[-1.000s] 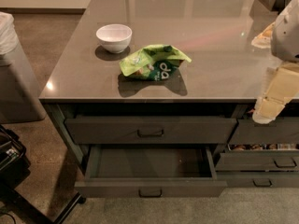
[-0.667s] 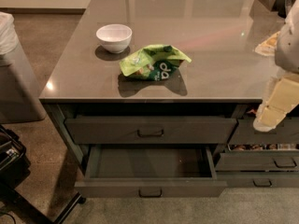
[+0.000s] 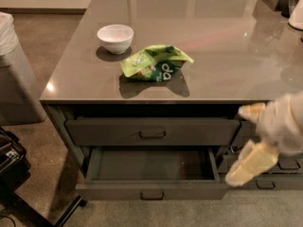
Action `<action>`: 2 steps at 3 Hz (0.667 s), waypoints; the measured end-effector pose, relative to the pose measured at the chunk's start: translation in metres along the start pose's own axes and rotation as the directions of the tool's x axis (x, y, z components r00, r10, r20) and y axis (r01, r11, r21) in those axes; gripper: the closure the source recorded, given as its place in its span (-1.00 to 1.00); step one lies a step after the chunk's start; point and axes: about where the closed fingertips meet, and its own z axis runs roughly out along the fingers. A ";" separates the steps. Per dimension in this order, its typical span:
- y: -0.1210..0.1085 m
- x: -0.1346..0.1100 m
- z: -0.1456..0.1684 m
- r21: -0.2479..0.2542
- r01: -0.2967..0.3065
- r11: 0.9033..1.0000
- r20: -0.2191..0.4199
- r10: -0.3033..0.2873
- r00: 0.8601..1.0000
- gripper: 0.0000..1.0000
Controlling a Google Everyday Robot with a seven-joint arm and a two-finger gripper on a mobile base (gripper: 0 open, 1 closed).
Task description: Close middle drawer
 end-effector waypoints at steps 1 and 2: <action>0.028 0.046 0.097 -0.117 -0.158 0.981 0.095 0.169 0.981 -1.00; 0.040 0.071 0.135 -0.143 -0.210 0.967 0.085 0.223 0.971 -0.62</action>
Offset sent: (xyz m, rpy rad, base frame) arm -0.0118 0.0143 -0.0935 0.1578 0.0979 -0.0684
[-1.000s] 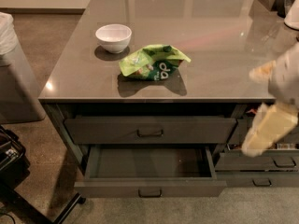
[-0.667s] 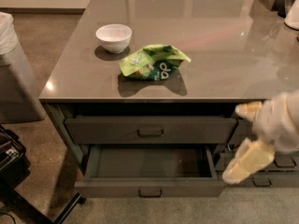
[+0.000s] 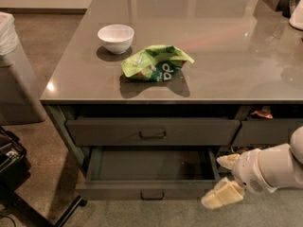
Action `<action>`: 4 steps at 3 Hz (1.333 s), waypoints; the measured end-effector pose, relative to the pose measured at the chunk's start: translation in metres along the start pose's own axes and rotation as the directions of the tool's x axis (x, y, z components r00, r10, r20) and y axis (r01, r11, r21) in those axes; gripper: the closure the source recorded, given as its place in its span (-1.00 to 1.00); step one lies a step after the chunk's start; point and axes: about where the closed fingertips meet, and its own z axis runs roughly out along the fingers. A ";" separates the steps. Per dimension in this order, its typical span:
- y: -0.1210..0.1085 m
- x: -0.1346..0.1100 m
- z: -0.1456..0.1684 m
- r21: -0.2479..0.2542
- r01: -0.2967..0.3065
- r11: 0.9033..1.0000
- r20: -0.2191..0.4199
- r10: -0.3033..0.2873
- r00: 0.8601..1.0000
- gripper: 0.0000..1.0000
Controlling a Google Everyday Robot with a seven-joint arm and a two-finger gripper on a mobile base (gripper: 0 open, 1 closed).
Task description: Close middle drawer
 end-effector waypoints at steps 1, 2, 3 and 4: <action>0.000 0.000 -0.001 0.001 0.001 1.000 0.000 -0.001 1.000 -0.16; -0.004 0.016 0.015 0.006 -0.034 0.999 0.065 0.034 0.997 0.31; -0.008 0.044 0.057 0.011 -0.110 0.994 0.224 0.105 0.969 0.77; -0.031 0.067 0.094 0.032 -0.187 0.982 0.367 0.163 0.916 1.00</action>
Offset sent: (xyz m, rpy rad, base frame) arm -0.0028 -0.0144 -0.0625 0.1636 -0.0491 -0.1209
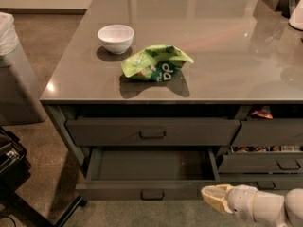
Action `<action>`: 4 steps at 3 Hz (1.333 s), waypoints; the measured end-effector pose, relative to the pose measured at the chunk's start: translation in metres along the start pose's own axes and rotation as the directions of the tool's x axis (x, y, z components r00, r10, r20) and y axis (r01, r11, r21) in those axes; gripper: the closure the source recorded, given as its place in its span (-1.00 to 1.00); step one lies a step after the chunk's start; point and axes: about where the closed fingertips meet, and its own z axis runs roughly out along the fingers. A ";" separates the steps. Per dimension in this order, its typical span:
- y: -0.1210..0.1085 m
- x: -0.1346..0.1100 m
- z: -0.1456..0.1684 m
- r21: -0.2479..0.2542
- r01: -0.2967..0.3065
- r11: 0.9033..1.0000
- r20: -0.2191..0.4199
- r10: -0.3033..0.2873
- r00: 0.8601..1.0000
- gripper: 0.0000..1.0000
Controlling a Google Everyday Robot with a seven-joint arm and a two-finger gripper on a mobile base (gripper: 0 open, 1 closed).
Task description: Close middle drawer
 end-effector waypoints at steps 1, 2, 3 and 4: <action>-0.029 0.031 0.038 -0.008 -0.075 0.997 0.071 0.075 0.995 1.00; -0.054 0.052 0.079 -0.020 -0.118 0.993 0.068 0.119 0.991 1.00; -0.067 0.072 0.109 -0.034 -0.156 0.987 0.013 0.157 0.988 1.00; -0.066 0.071 0.110 -0.036 -0.158 0.987 0.010 0.158 0.987 1.00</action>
Offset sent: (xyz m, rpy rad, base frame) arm 0.0793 0.0148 -0.1541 0.1347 0.0886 -0.0853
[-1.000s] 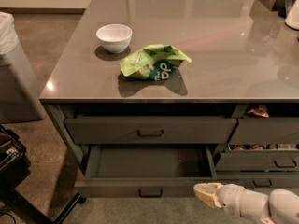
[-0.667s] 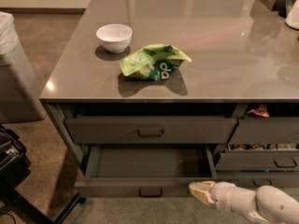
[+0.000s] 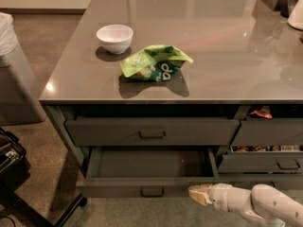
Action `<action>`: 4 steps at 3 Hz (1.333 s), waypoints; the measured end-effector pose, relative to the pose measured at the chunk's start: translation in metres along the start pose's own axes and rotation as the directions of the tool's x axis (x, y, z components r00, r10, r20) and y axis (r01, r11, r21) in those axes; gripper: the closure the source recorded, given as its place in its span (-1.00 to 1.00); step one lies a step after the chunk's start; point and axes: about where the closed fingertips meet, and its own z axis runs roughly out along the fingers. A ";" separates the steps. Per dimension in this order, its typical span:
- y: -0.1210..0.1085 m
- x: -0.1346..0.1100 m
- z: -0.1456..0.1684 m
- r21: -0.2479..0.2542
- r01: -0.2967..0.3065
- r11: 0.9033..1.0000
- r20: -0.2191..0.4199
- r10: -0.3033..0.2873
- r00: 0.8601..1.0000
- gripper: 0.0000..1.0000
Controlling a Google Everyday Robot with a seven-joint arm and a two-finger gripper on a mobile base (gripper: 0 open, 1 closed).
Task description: Close middle drawer
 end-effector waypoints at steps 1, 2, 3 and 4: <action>-0.013 0.013 0.017 0.024 -0.033 0.999 0.003 0.033 0.999 1.00; -0.024 0.012 0.030 0.038 -0.027 0.999 0.011 0.027 1.000 1.00; -0.038 -0.017 0.056 0.029 0.041 0.999 0.056 -0.043 0.997 1.00; -0.039 -0.026 0.064 0.026 0.069 0.997 0.067 -0.070 0.995 1.00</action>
Offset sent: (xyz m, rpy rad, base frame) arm 0.0962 -0.0034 -0.0617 -0.0431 -0.0714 -0.1120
